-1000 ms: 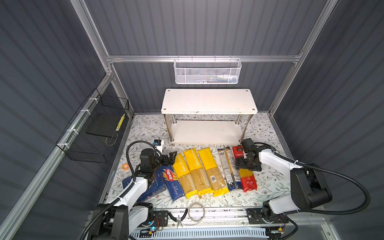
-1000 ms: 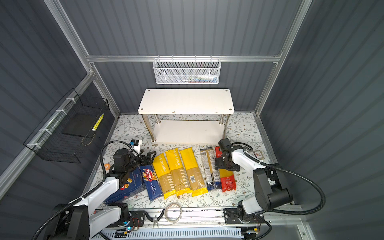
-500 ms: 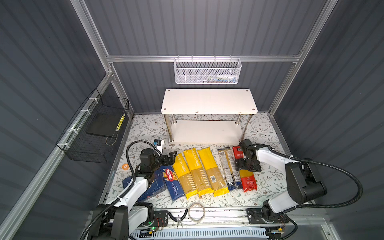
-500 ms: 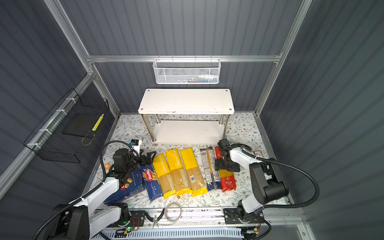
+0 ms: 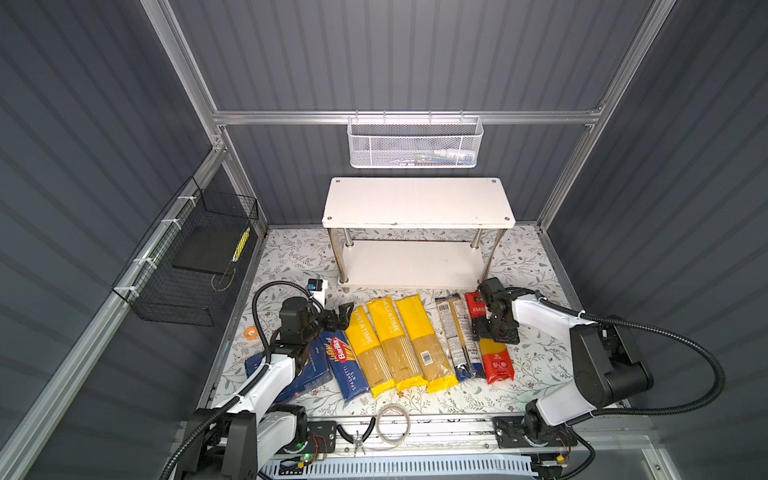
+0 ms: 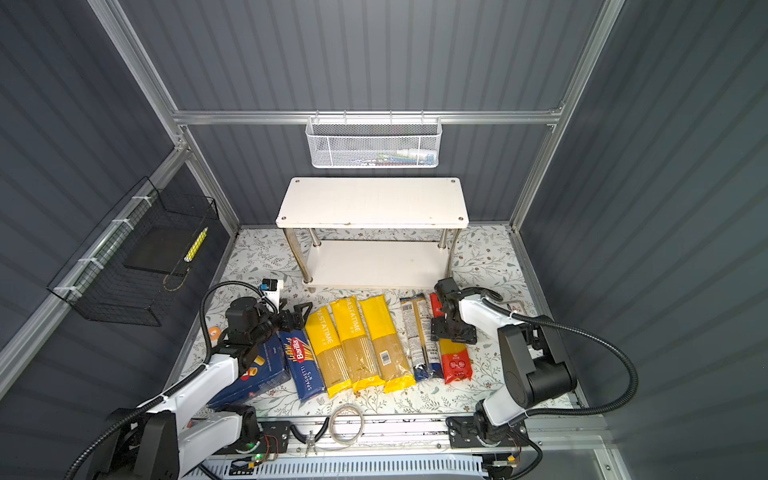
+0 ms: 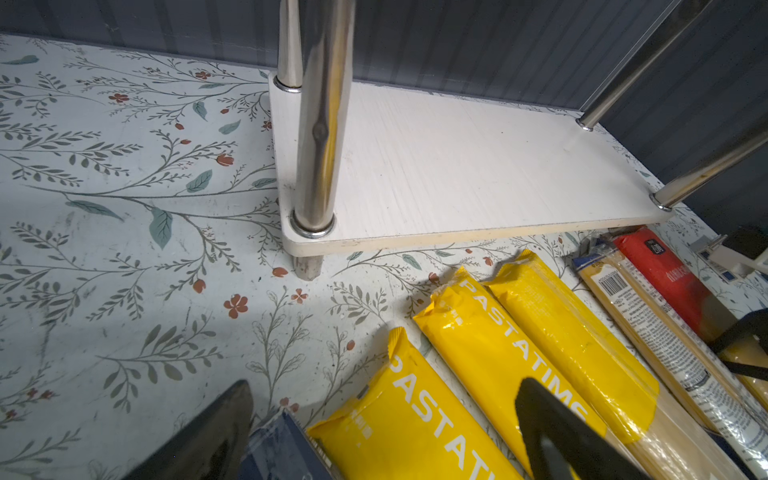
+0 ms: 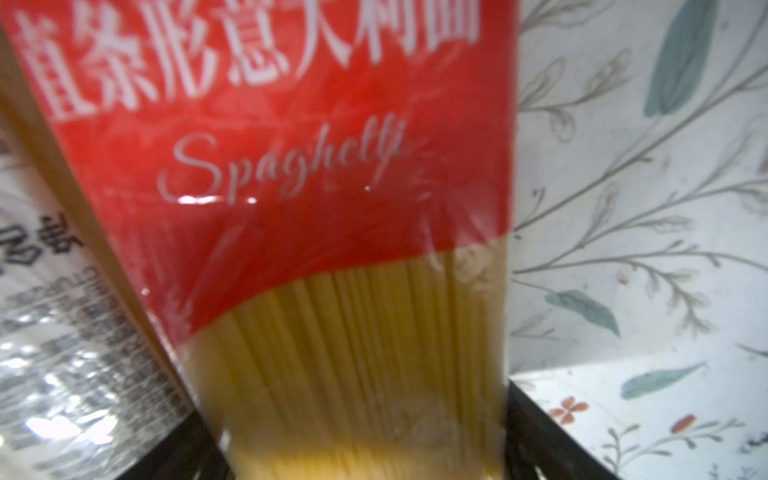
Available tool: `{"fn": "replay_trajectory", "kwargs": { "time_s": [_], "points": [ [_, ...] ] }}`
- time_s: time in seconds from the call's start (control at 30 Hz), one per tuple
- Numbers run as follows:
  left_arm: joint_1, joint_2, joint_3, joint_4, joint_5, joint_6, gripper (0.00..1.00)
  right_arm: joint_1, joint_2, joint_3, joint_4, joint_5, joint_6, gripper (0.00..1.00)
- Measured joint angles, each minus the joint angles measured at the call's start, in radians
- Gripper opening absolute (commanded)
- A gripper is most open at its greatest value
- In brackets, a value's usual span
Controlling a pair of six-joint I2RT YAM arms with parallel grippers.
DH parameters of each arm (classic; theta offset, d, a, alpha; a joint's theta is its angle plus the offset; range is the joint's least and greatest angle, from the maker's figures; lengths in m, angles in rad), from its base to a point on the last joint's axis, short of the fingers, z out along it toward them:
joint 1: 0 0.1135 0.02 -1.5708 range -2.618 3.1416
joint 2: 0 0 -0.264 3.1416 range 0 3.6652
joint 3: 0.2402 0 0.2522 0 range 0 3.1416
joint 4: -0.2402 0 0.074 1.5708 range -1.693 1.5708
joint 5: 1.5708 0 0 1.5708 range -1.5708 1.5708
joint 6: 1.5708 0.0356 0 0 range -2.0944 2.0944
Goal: Place and organize the pasta boxes and bags onto the shelf
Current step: 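Close the right gripper on the top end of the red spaghetti bag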
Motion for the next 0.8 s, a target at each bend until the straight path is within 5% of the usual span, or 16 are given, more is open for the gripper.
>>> {"fn": "replay_trajectory", "kwargs": {
  "time_s": [0.8],
  "points": [
    [0.0,0.0,0.001,-0.007,0.0,0.0,1.0,0.005,-0.001,-0.005,0.01,-0.028,0.003,0.58]
  ]
}}
